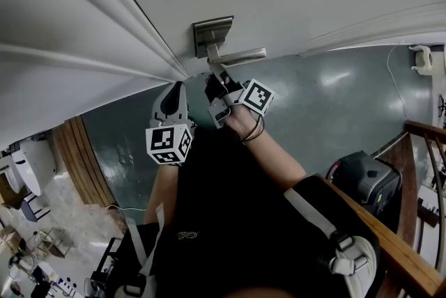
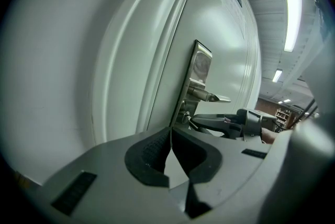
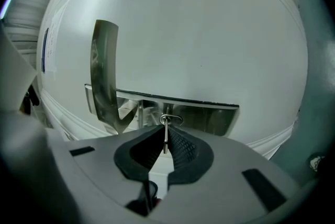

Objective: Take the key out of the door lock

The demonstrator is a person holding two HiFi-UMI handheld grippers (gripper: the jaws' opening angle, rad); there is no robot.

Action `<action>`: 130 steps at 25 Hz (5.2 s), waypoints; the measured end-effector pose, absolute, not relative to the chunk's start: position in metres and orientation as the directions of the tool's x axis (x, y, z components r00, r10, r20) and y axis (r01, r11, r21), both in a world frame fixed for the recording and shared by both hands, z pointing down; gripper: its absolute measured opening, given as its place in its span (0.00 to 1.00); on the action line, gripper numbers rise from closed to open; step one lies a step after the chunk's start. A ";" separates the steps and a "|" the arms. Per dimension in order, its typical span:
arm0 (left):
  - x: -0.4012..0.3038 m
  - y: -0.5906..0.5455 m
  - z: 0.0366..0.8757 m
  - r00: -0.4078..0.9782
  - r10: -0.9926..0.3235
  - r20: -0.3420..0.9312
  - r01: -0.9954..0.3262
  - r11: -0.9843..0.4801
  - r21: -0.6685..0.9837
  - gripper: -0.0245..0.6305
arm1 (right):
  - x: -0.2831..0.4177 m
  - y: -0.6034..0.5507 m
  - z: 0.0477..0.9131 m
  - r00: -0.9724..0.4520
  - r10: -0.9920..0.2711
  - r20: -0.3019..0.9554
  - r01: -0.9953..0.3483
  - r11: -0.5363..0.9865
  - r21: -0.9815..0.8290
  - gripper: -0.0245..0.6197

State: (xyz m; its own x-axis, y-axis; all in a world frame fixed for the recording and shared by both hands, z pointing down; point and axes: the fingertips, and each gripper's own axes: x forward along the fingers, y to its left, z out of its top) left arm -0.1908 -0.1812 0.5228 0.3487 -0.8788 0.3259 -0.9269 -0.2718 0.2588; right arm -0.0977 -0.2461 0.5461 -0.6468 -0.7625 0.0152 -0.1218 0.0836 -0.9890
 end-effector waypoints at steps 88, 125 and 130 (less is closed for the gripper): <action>-0.196 -0.169 0.537 0.334 -0.884 0.327 -0.929 -0.249 0.275 0.08 | -0.092 -0.239 0.561 -0.624 -0.780 0.042 -0.177 0.088 -0.980 0.09; -0.190 -0.166 0.536 0.348 -0.879 0.327 -0.924 -0.264 0.275 0.08 | -0.090 -0.225 0.556 -0.638 -0.769 0.037 -0.190 0.111 -0.975 0.09; -0.190 -0.165 0.538 0.352 -0.876 0.331 -0.923 -0.267 0.276 0.08 | -0.090 -0.219 0.560 -0.645 -0.763 0.049 -0.219 0.122 -0.968 0.09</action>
